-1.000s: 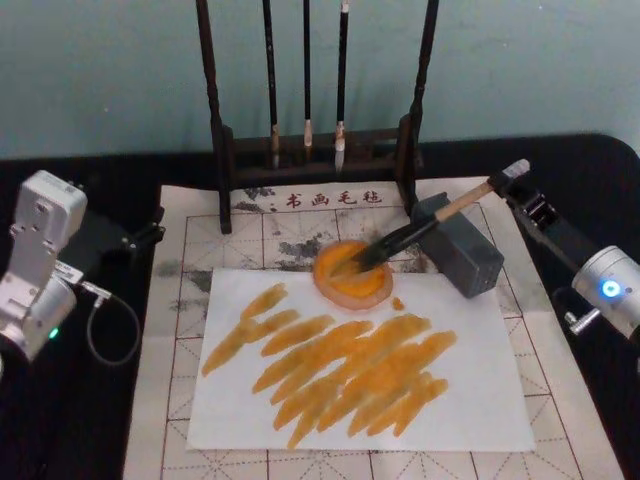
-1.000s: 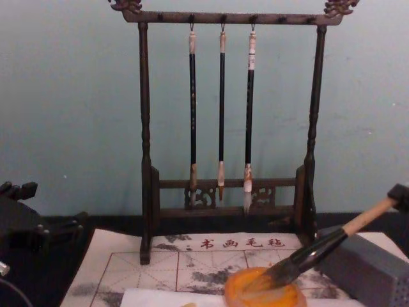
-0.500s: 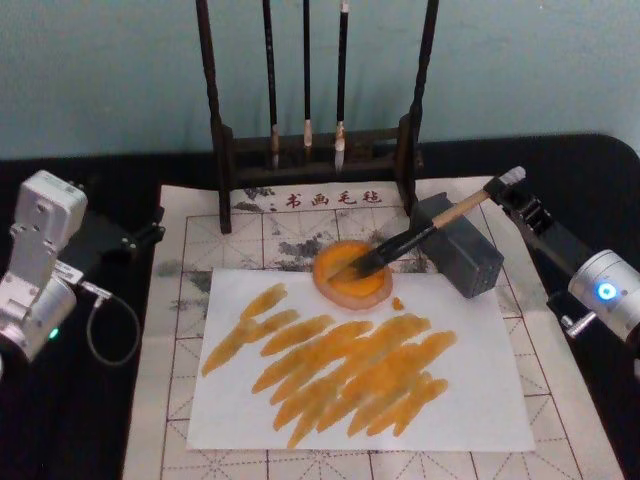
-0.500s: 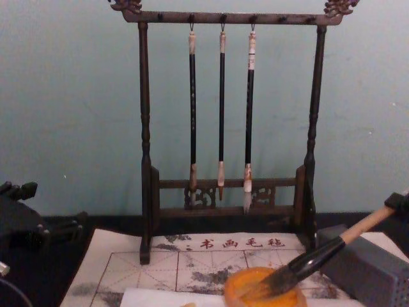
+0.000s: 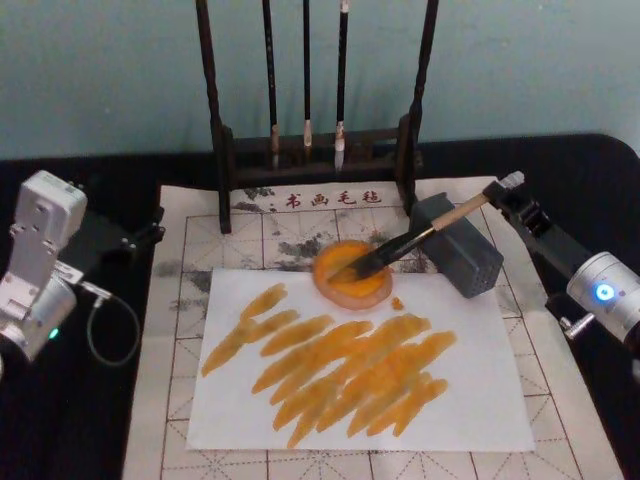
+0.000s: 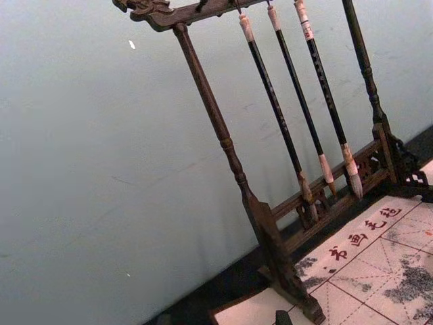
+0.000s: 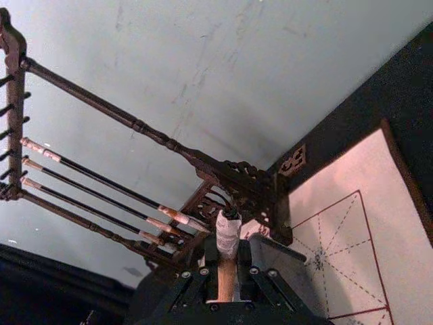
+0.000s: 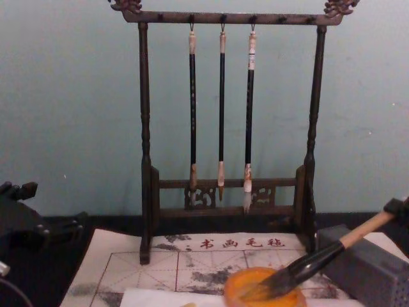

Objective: Pick up the brush from the inkstone, write on the paper, then place the brush back to its original position.

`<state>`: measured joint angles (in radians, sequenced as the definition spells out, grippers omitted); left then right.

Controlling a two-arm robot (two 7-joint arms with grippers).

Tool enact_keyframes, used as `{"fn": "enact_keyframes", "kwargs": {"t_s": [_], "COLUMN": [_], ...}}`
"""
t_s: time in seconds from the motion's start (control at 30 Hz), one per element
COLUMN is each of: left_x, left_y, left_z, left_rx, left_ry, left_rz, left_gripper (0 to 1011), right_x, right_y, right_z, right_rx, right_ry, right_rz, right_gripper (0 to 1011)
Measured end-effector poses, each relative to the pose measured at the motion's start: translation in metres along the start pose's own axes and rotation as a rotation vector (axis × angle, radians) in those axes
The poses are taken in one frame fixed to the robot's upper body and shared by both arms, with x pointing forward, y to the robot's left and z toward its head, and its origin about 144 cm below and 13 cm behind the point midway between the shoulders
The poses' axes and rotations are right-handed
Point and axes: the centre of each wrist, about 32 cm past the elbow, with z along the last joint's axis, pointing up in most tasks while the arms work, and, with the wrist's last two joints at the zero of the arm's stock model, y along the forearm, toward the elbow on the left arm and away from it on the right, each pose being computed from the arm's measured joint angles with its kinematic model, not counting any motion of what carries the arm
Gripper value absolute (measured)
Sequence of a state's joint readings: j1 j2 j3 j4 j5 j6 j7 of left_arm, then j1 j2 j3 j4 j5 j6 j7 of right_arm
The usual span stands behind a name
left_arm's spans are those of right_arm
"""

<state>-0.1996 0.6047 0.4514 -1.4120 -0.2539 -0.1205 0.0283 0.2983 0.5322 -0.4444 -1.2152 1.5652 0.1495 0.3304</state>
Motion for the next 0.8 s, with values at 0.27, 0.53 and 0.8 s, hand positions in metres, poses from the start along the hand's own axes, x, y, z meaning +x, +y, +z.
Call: {"fn": "enact_keyframes", "kwargs": {"t_s": [0.27, 0.53, 0.8], "left_x": [0.0, 0.0, 0.0], "left_y": [0.0, 0.0, 0.0], "left_z": [0.0, 0.0, 0.0], "left_rx": [0.0, 0.0, 0.0], "left_ry": [0.0, 0.0, 0.0], "left_rz": [0.0, 0.0, 0.0], "left_gripper": [1001, 1001, 1001], "right_x": [0.0015, 0.0013, 0.0012], "right_y": [-0.0002, -0.0002, -0.0002], "right_z": [-0.0001, 0.0001, 0.0002], "right_rx": [-0.005, -0.005, -0.004], "right_ry": [0.008, 0.006, 0.005], "right_rz": [-0.011, -0.01, -0.009], "right_gripper": [184, 184, 184]}}
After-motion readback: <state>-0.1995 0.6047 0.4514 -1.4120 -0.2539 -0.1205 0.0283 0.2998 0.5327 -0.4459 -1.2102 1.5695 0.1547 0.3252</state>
